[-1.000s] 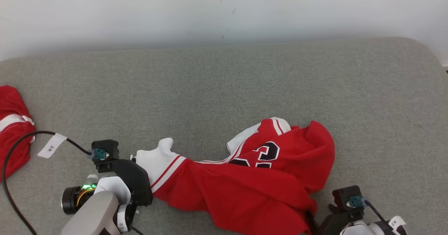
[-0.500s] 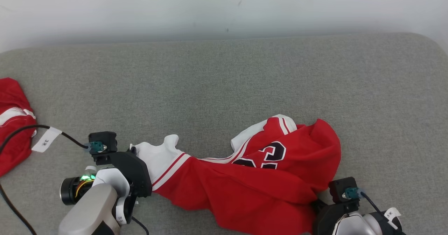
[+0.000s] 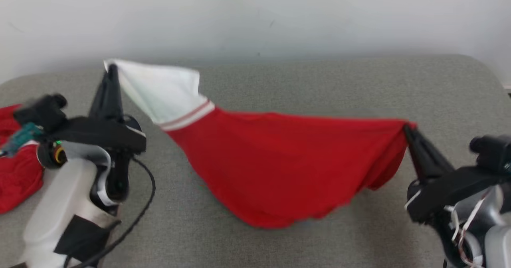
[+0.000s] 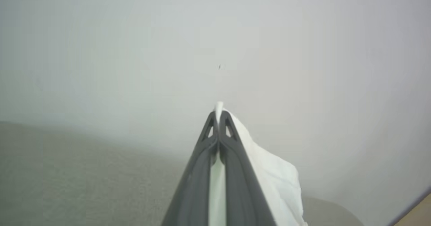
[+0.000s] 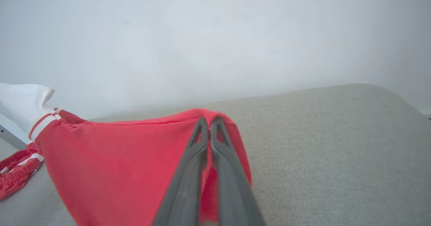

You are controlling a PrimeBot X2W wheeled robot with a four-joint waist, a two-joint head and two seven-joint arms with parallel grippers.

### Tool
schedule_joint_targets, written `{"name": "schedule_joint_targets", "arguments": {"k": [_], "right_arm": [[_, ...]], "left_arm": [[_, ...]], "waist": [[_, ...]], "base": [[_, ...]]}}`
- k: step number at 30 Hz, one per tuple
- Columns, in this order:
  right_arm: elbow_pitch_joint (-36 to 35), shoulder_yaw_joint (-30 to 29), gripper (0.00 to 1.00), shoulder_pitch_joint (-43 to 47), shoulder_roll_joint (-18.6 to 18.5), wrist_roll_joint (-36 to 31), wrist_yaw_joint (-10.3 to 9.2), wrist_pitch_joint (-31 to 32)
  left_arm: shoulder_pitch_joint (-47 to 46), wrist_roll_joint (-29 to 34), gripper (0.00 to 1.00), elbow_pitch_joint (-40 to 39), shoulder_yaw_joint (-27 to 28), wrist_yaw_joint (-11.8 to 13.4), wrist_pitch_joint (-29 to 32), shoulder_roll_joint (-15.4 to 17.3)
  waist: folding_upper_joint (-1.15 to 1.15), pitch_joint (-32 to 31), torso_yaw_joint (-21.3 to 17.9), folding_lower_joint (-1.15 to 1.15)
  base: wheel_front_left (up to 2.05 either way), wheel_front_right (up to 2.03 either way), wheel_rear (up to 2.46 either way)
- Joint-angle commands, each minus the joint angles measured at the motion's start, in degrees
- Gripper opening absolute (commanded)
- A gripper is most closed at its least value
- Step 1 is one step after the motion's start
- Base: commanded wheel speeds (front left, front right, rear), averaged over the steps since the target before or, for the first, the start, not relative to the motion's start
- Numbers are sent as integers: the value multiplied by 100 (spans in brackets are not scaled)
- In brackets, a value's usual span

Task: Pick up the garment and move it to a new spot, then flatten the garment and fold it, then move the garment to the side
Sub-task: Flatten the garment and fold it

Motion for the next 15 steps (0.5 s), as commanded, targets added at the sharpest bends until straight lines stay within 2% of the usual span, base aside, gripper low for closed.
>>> {"name": "schedule_joint_targets", "arguments": {"k": [1, 8, 11, 15], "right_arm": [[-125, -7, 0, -175, -76, 108, -13, 83], [-193, -2, 0, -1044, -502, 274, -13, 341], [-56, 90, 0, -1726, -522, 292, -13, 318], [311, 148, 0, -2970, -393, 258, -13, -16]], "left_arm": [[-39, -95, 0, -277, 150, -39, -49, 2], [-349, -369, 0, -1175, 637, -119, -38, 27], [-682, -644, 0, -1394, 1044, -69, -46, 26], [-1445, -851, 0, -1499, 1366, 61, 214, 277]], "waist": [[0, -93, -101, 0], [0, -125, -221, 0], [0, 80, -358, 0], [0, 520, -589, 0]], "base": [[0, 0, 0], [0, 0, 0], [0, 0, 0], [0, 0, 0]]}}
